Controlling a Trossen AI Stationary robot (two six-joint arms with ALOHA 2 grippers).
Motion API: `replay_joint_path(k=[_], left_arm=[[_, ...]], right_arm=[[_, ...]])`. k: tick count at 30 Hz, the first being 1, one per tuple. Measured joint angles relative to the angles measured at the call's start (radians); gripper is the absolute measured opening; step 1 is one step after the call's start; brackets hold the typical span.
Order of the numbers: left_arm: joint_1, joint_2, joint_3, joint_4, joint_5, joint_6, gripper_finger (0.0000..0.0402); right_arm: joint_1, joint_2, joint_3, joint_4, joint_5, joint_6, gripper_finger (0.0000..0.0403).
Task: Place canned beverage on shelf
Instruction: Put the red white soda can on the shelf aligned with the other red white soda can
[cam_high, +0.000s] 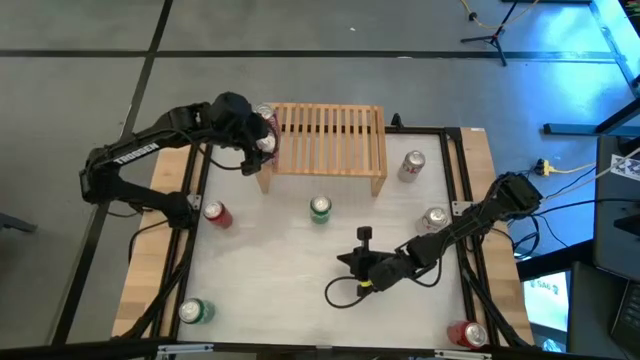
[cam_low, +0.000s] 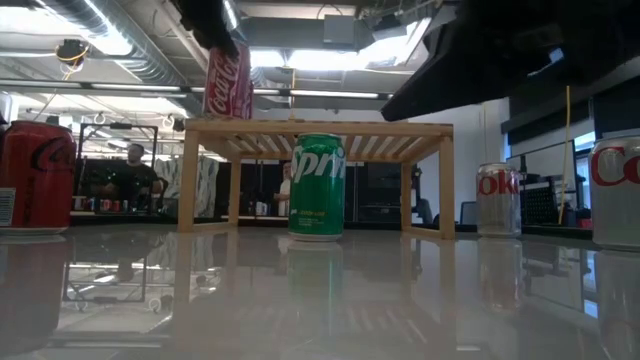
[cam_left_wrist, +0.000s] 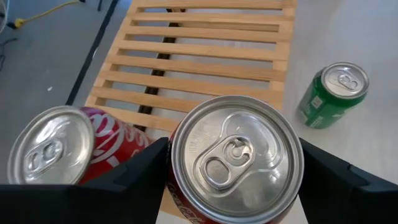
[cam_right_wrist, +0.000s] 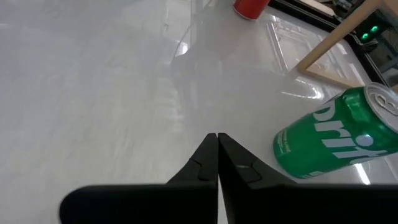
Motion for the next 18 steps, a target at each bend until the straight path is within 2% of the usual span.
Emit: replay_joint_path(k=[4,11,18], left_arm=[[0.005,0.008,0.000,0.000,0.000,0.009,0.0269],[0.007,0.026,0.000,0.015,-0.006,0.023,0.0335],[0.007,0.026,0.000,0.016,-0.021,0.029,0.0351]], right_arm=[[-0.017,0.002,0.000,0.005,-0.001,-0.001,0.0001],[-0.025,0.003,0.000,0.005,-0.007,0.001,0.0001],[-0.024,0.004,0.000,0.007,-0.007,0.001,0.0001]])
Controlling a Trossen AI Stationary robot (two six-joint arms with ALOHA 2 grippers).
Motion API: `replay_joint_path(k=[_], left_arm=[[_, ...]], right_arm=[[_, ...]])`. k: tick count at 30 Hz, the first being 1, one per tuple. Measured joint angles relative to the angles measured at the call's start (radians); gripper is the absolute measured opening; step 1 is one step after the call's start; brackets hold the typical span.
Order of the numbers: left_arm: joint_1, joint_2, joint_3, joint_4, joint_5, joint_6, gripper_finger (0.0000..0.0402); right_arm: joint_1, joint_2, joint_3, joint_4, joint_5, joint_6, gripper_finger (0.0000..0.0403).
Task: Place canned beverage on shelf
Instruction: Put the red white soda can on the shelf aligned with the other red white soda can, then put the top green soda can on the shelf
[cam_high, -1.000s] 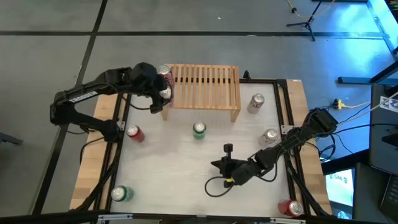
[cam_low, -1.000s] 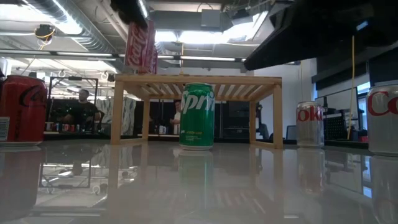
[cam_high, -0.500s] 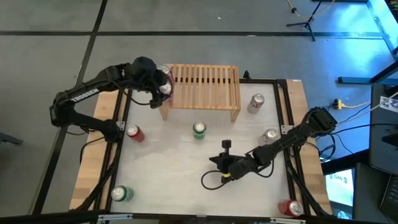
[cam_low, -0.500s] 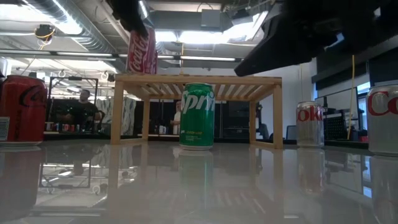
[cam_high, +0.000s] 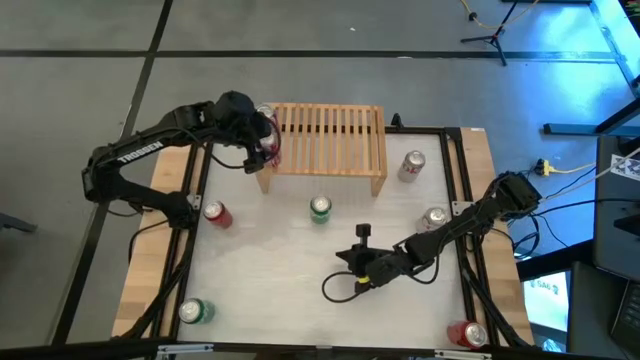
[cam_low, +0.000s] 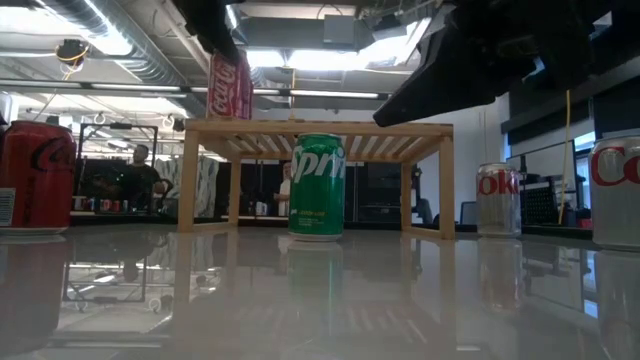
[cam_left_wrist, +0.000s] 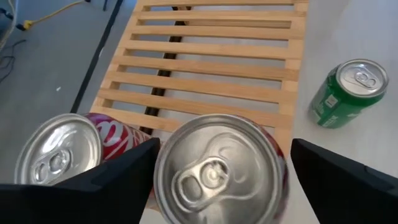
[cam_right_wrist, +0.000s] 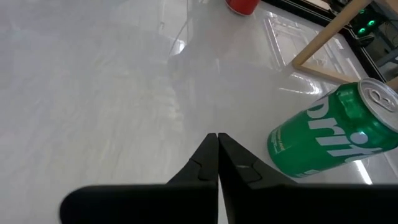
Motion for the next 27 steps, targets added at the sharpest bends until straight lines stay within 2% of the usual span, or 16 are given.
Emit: replay_joint_path(k=[7,16,21,27], left_arm=[[0.000,-0.002,0.008,0.013,-0.034,-0.001,0.0353],[-0.031,-0.004,0.134,0.014,-0.037,-0.020,0.0354],[-0.120,-0.005,0.203,0.009,-0.035,-0.071,0.0354],[-0.297,0.008,0.186,-0.003,-0.105,-0.160,0.0354]], right_arm=[[0.000,0.001,0.000,0.001,0.000,0.000,0.0001],[0.000,0.001,0.000,0.001,0.000,0.001,0.0001],[0.000,0.001,0.000,0.001,0.000,-0.002,0.0001],[0.002,-0.032,0.000,-0.021,0.000,-0.041,0.0001]])
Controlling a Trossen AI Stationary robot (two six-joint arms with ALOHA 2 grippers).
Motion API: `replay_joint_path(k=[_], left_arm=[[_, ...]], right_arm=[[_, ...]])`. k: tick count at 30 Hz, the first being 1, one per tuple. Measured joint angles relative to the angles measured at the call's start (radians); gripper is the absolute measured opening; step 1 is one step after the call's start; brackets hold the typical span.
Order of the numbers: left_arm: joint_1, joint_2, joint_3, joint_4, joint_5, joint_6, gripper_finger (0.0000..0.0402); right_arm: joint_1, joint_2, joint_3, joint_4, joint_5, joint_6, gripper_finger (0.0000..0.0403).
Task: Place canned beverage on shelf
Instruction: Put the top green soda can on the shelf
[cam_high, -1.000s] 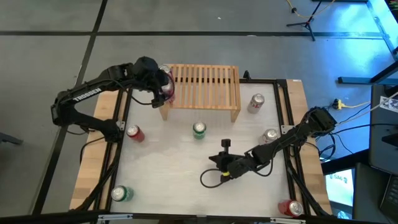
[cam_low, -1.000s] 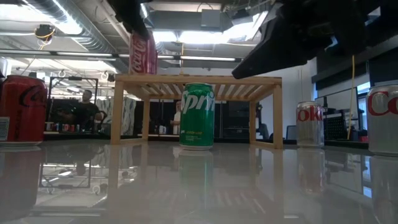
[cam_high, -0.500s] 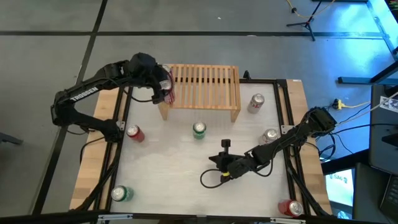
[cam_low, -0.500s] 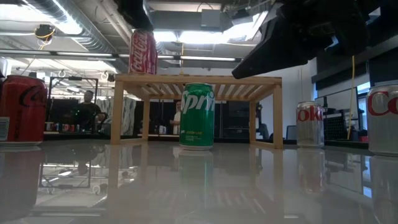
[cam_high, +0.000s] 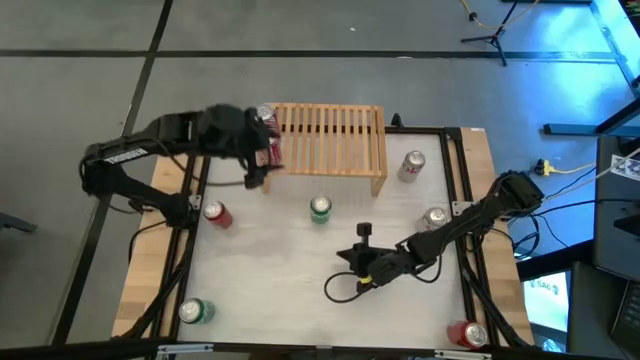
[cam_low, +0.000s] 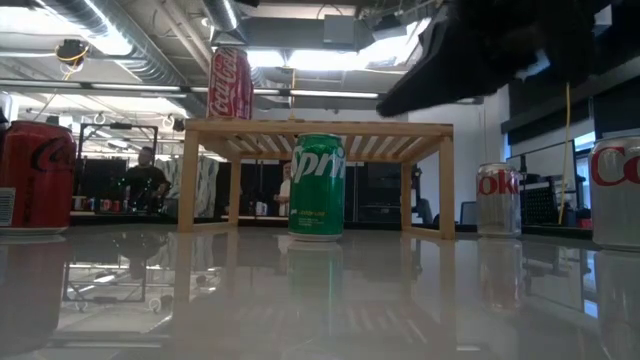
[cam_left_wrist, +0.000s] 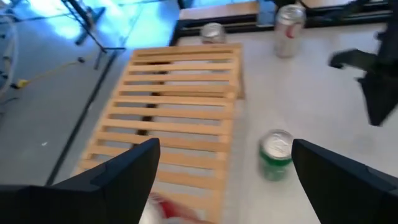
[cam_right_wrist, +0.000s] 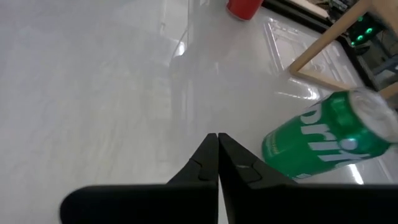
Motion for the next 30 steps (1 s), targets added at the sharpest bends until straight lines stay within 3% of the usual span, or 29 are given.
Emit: replay_joint_path(k=[10,20,24,30], left_arm=[[-0.312,0.001,-0.190,0.036,-0.219,-0.290,0.0354],[-0.510,0.001,-0.580,0.267,-0.356,-0.549,0.0354],[-0.523,0.001,-0.748,0.482,-0.360,-0.585,0.0354],[-0.508,0.002,-0.960,0.834,-0.378,-0.571,0.0354]], right_arm=[[0.011,-0.064,0.000,-0.098,0.016,0.013,0.0001],[-0.065,-0.060,0.000,-0.093,-0.029,0.152,0.0010],[-0.109,-0.059,0.000,-0.100,-0.060,0.174,0.0069],[-0.183,-0.039,0.000,-0.097,-0.068,0.172,0.0219]])
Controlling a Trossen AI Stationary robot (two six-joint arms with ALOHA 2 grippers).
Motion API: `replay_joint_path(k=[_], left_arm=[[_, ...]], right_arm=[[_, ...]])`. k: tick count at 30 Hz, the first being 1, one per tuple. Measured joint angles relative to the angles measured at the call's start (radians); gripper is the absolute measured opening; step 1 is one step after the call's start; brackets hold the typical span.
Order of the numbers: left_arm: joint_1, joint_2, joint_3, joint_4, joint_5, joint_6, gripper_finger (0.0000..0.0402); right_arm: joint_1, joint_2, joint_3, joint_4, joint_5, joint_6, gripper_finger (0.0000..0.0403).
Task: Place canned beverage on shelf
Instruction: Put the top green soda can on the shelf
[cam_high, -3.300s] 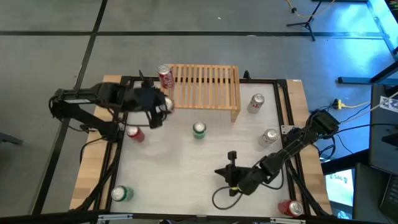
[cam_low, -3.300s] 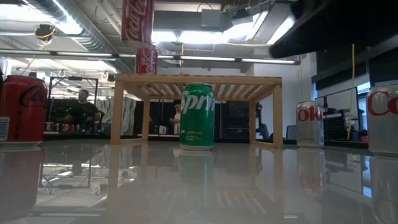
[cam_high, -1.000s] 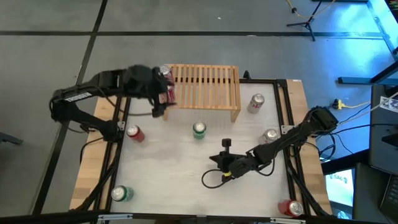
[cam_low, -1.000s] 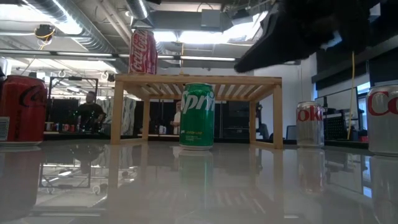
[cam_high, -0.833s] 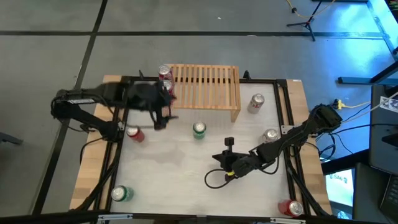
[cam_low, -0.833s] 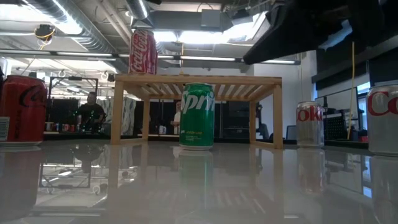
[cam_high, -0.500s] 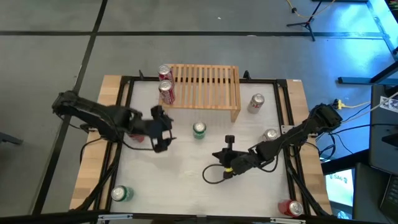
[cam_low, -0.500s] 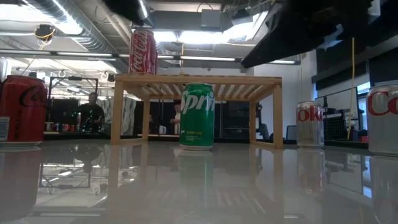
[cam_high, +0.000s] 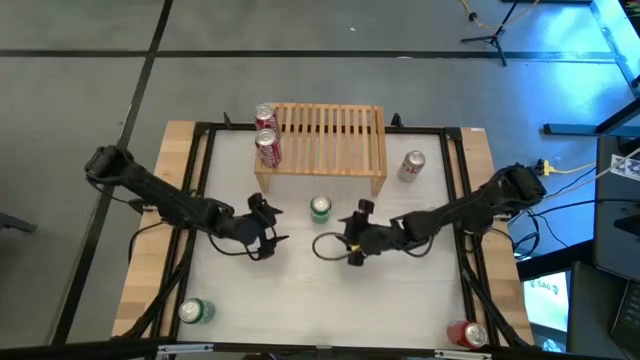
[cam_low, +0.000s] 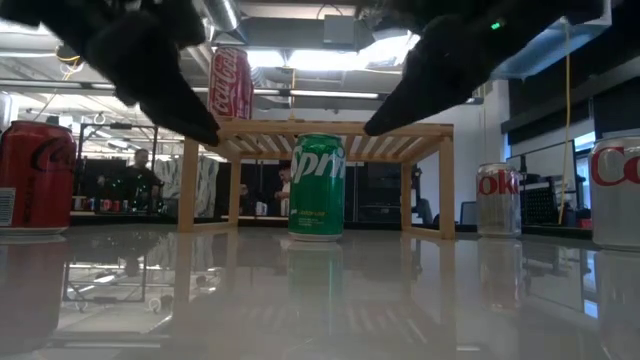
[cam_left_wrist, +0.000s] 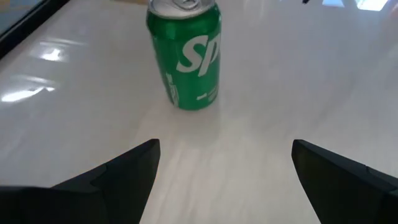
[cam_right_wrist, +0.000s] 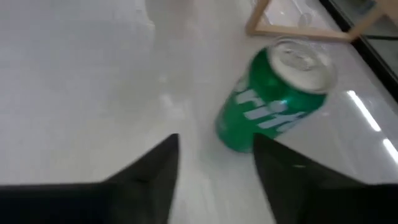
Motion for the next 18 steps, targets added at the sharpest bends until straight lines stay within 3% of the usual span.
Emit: replay_joint_path(k=[4,8,12,18], left_arm=[[0.010,0.030,-0.108,0.209,-0.023,0.060,0.0354],[0.042,0.107,-0.142,0.358,-0.029,0.110,0.0354],[0.075,0.208,-0.121,0.422,-0.026,0.127,0.0354],[0.132,0.356,-0.088,0.560,-0.034,0.211,0.0354]], right_arm=[[-0.041,0.044,-0.001,0.012,0.015,0.000,0.0310],[-0.067,0.072,-0.001,0.063,0.017,0.007,0.0368],[-0.070,0.089,-0.001,0.101,0.064,-0.010,0.0395],[-0.075,0.095,0.000,0.118,0.095,-0.031,0.0393]])
